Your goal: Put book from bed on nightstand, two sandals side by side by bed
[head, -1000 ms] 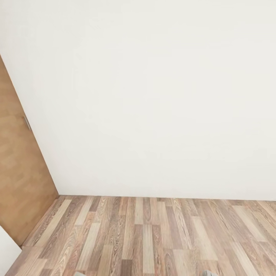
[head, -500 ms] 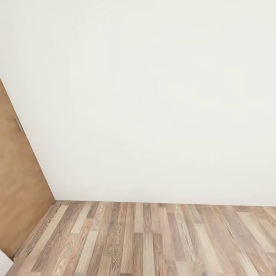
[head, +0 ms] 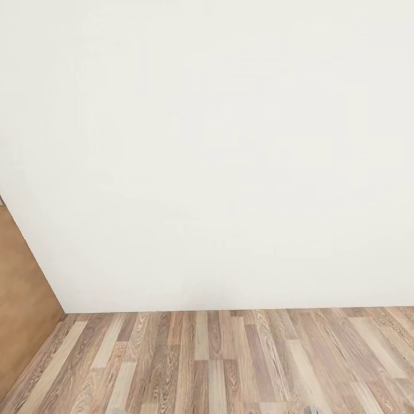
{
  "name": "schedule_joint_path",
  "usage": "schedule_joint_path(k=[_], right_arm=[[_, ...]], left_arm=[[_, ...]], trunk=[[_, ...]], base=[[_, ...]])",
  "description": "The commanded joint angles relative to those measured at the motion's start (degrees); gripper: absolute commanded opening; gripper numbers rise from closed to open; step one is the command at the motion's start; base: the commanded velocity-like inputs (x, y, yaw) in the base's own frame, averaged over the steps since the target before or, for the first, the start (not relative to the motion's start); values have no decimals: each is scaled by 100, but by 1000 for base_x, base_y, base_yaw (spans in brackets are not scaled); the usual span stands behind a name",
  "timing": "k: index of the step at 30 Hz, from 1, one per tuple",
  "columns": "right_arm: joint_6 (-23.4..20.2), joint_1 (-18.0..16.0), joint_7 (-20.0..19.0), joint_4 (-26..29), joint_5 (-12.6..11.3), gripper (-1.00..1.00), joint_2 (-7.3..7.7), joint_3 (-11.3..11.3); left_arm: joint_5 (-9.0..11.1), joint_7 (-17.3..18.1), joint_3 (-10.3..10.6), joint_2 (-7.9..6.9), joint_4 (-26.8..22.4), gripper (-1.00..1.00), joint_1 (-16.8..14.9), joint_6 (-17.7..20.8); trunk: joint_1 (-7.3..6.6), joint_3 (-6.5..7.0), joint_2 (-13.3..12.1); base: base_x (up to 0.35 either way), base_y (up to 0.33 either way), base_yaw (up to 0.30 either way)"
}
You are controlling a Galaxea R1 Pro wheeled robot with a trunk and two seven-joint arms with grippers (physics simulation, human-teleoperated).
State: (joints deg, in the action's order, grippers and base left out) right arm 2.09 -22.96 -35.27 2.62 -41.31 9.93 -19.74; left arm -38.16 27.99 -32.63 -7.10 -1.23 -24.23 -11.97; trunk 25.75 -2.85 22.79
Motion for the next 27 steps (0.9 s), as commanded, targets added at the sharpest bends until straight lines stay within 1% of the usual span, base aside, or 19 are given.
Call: schedule_joint_path(k=[1,27], right_arm=[[21,-7,-16,-7,-35,100,0,-48],[23,-7,-19,-7,-35,100,0,-51]], left_arm=[[-60,14,-48,-2,0,100,-3,-25],[-60,14,-42,-2,0,100,-3,-20]], trunk=[[4,-14,13],[4,-16,13]], base=[[7,0,-250],[1,0,-240]])
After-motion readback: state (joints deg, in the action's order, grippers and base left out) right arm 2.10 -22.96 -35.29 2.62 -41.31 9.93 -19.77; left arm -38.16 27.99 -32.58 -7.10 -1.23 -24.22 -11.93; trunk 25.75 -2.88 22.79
